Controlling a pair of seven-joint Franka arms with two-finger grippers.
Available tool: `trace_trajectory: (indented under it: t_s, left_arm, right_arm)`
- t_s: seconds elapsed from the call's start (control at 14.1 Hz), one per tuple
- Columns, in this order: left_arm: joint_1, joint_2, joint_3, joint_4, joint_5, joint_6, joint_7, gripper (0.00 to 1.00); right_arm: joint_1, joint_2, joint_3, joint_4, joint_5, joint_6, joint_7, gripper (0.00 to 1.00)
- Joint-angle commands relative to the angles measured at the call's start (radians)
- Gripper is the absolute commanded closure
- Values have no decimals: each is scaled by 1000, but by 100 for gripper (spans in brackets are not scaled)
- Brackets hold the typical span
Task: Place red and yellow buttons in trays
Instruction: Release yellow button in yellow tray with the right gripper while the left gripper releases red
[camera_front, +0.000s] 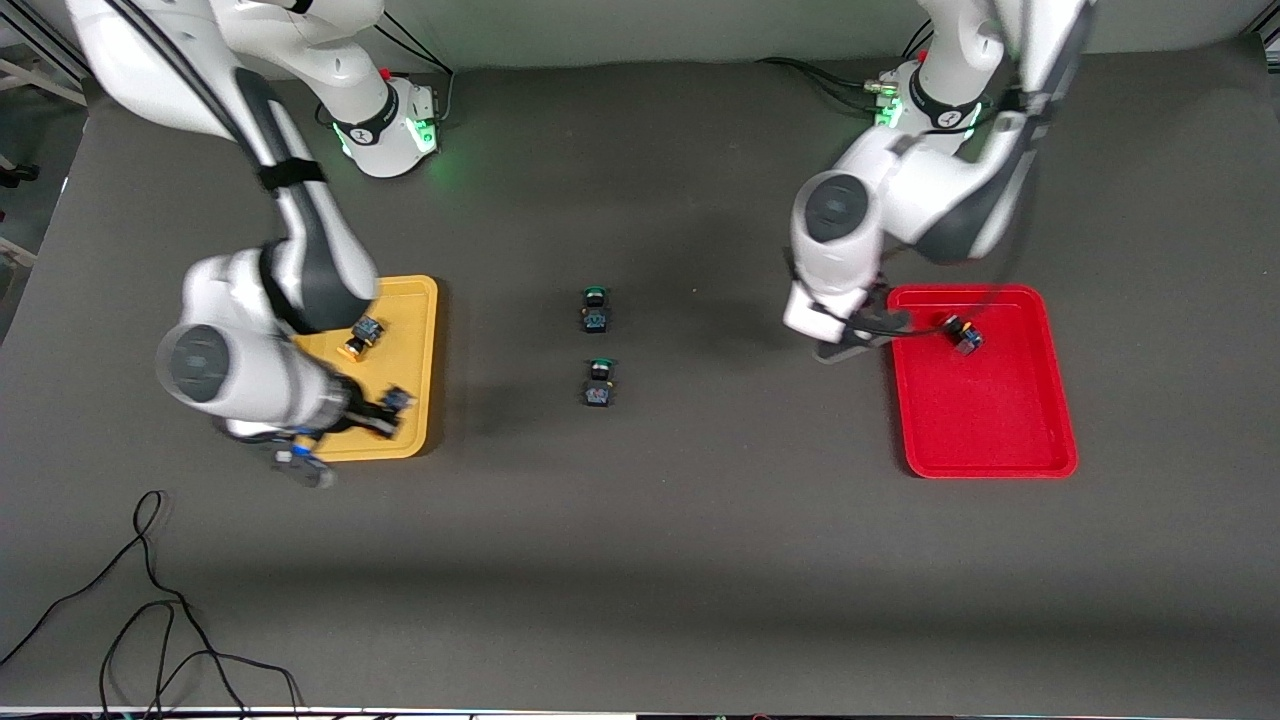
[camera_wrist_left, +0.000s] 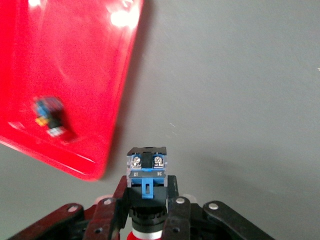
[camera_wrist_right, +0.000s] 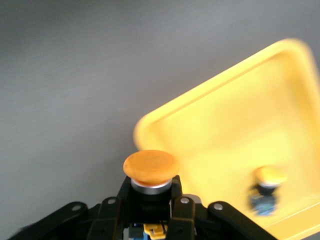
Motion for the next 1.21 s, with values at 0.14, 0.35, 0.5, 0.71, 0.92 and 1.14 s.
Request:
trace_trajectory:
  t_s: [0.14, 0.35, 0.5, 0.71, 0.92, 1.14]
  left_arm:
    - [333, 32, -1, 7, -60, 53, 568, 83]
    - [434, 80, -1, -37, -58, 146, 726, 80]
    - [462, 94, 2, -76, -47, 201, 744, 80]
    - [493, 115, 5, -218, -29, 452, 744, 75]
    - [496, 129, 8, -217, -30, 471, 742, 55]
    - [496, 131, 7, -212, -30, 462, 725, 0]
  right_arm:
    - [8, -15, -95, -285, 152, 264, -297, 100]
    - [7, 19, -95, -308, 175, 301, -301, 100]
    - [8, 50, -95, -319, 184, 359, -301, 98]
    - [8, 75, -95, -318, 186, 390, -298, 1]
    - [10, 10, -95, -313, 186, 352, -287, 0]
    - [8, -131, -95, -267, 172, 234, -296, 0]
